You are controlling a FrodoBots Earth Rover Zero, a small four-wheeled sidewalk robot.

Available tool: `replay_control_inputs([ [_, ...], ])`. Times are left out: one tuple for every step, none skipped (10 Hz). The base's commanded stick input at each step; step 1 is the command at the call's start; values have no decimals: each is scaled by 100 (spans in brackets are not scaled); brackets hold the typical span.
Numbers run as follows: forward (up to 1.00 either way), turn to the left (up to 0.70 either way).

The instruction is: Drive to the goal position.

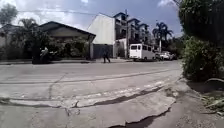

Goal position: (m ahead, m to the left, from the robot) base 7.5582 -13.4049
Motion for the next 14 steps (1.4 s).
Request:
replay_control_inputs([
  [0,69],
  [0,68],
  [0,49],
  [0,24],
  [0,14],
  [8,8],
  [50,19],
  [70,30],
  [70,34],
  [70,34],
  [70,34],
  [70,33],
  [70,32],
  [70,17],
])
